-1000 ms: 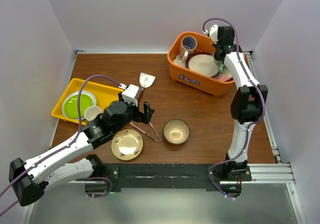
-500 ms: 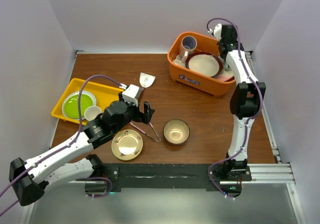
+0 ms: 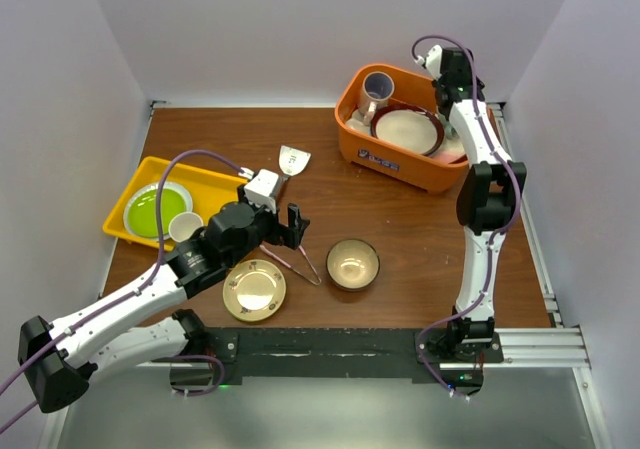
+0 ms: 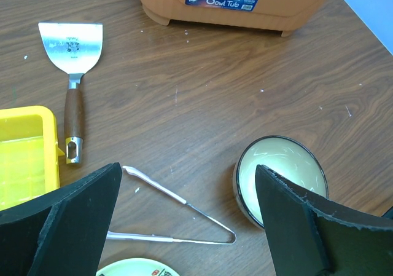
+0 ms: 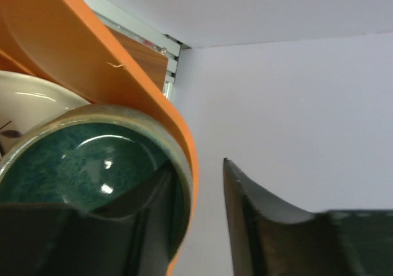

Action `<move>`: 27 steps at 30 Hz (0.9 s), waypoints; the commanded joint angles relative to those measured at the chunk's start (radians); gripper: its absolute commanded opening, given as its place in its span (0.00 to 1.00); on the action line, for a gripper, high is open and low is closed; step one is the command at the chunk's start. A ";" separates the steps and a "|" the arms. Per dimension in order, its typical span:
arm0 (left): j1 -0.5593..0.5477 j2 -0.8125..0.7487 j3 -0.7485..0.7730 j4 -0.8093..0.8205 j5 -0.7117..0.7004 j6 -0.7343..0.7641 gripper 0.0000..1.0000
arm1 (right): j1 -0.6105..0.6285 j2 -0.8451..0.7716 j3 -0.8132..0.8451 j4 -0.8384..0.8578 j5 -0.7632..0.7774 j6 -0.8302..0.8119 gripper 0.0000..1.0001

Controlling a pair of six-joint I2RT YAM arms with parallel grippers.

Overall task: Place the mixed dishes into the plastic bin
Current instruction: Place the cup in the plastic bin, then pick up the bowl from the center of the board.

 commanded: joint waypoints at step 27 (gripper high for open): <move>0.008 -0.044 -0.014 0.004 0.092 -0.036 0.96 | -0.015 -0.314 -0.106 -0.067 -0.148 0.166 0.66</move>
